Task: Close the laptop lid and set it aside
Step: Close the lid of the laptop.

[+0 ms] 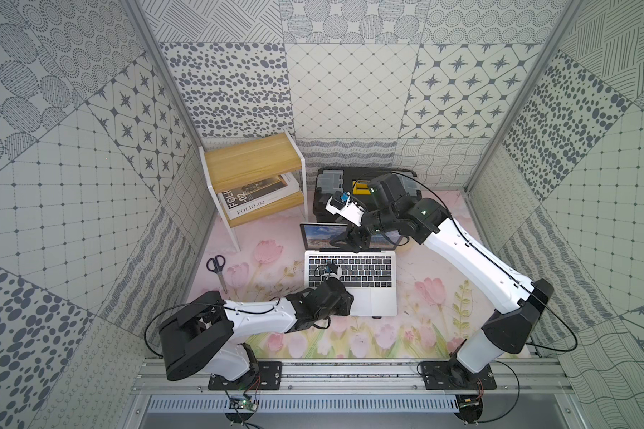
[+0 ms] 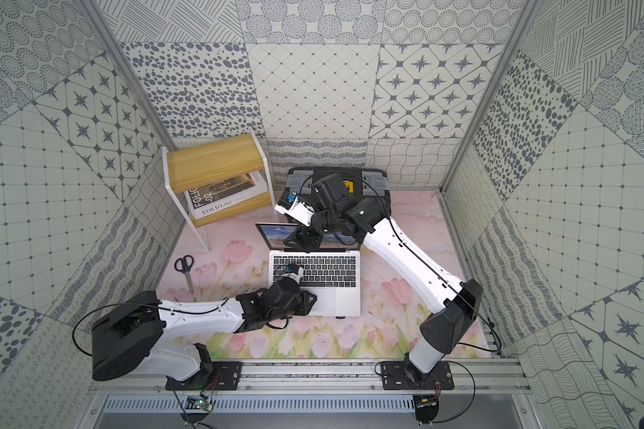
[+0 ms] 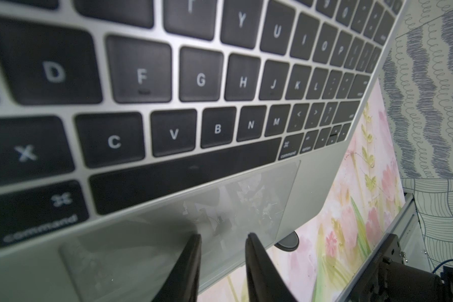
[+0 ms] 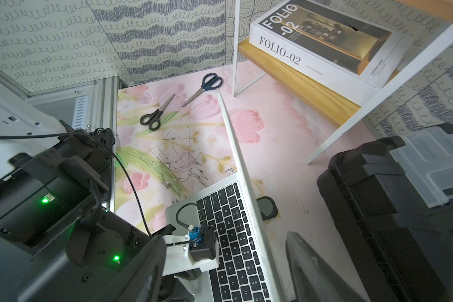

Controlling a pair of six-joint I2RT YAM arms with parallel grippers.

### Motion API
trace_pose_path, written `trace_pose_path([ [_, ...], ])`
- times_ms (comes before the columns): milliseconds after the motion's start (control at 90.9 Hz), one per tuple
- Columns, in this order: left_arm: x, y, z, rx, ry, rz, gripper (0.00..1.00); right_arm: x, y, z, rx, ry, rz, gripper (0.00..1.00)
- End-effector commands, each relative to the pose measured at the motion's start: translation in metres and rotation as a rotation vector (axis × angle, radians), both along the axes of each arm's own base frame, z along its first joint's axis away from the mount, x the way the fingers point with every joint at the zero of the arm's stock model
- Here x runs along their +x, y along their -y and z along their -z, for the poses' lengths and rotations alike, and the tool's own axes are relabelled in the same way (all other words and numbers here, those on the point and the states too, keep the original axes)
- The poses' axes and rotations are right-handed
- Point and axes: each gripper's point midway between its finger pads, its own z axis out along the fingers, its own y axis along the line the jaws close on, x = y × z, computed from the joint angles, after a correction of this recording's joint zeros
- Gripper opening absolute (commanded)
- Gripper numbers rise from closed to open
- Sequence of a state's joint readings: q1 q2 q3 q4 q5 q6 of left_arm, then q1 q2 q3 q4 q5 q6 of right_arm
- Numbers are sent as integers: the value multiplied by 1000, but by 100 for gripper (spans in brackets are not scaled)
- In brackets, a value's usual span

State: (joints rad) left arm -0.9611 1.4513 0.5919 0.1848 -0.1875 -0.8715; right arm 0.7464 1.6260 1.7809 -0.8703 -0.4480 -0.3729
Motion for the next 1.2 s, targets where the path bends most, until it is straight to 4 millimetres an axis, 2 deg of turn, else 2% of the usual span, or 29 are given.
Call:
trace_pose_path([
  [0, -13, -74, 53, 330, -85, -129, 33, -26, 9, 40, -83, -192, 2, 75],
  [198, -15, -75, 54, 320, -88, -136, 33, -40, 3, 39, -55, -229, -26, 74],
  [528, -17, -77, 53, 307, -90, -139, 34, -48, 5, 56, -74, -265, -13, 73],
  [770, -16, -76, 46, 294, -79, -141, 35, -55, 4, 50, -43, -289, -30, 73],
  [924, -17, -79, 43, 287, -78, -148, 35, -59, 6, 64, -60, -322, -22, 72],
  [1046, -18, -80, 37, 280, -71, -149, 36, -60, 6, 68, -45, -330, -10, 72],
  [1189, -18, -86, 15, 268, -37, -162, 39, -56, 8, 65, -40, -308, 9, 72],
])
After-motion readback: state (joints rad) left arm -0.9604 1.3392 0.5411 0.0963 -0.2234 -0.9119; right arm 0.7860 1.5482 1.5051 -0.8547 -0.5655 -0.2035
